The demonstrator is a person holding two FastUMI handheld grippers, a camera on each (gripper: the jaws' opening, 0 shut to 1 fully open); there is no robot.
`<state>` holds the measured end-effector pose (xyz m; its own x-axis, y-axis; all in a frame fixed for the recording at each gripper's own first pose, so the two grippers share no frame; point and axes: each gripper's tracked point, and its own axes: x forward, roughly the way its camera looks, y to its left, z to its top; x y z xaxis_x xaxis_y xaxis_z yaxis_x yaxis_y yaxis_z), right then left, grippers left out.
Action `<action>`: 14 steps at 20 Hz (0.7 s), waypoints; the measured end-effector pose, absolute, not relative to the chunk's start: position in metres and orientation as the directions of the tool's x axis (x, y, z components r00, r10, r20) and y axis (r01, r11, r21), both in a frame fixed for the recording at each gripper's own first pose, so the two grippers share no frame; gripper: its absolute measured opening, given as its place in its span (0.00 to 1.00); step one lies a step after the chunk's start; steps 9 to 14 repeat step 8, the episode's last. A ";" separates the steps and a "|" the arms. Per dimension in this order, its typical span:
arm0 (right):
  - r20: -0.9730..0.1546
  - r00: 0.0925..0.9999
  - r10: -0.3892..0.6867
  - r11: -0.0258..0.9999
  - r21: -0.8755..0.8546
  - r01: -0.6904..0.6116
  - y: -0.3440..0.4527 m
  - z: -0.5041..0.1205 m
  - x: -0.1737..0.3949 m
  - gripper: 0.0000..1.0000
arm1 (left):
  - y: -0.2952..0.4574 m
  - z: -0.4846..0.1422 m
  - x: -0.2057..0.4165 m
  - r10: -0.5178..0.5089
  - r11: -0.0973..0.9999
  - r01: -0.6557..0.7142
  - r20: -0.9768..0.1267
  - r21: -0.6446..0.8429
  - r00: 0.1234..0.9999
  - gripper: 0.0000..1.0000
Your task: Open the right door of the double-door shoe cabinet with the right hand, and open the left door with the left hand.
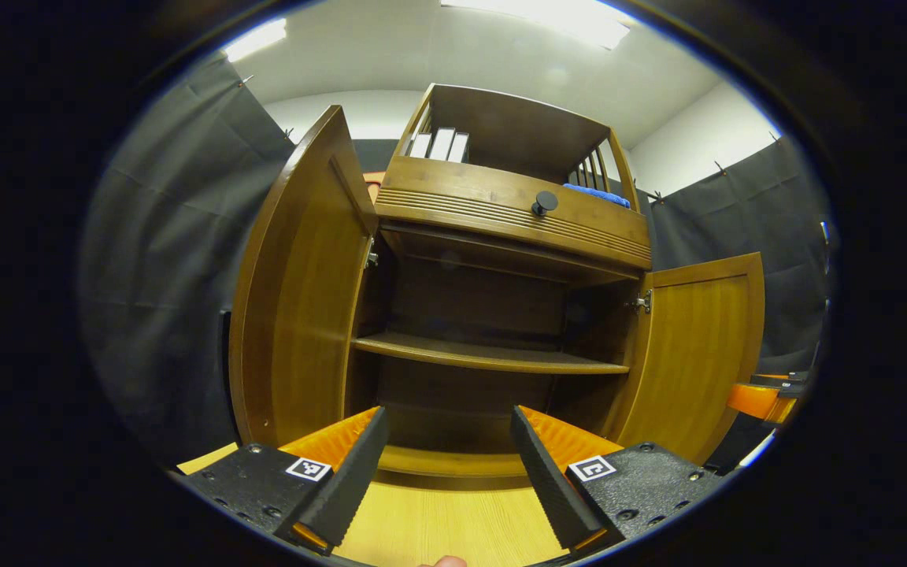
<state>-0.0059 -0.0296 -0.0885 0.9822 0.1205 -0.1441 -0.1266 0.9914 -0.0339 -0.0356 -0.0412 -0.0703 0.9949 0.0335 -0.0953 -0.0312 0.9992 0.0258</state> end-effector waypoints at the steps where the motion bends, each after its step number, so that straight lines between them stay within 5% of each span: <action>1: -0.144 0.982 0.121 0.991 -0.034 -0.127 -0.029 -0.088 -0.007 0.95 | -0.041 -0.071 -0.036 0.035 0.999 -0.032 -0.096 0.026 0.995 0.92; 14: -0.140 0.982 0.125 0.991 -0.039 -0.131 -0.028 -0.087 -0.010 0.95 | -0.040 -0.069 -0.039 0.033 0.999 -0.031 -0.091 0.029 0.995 0.92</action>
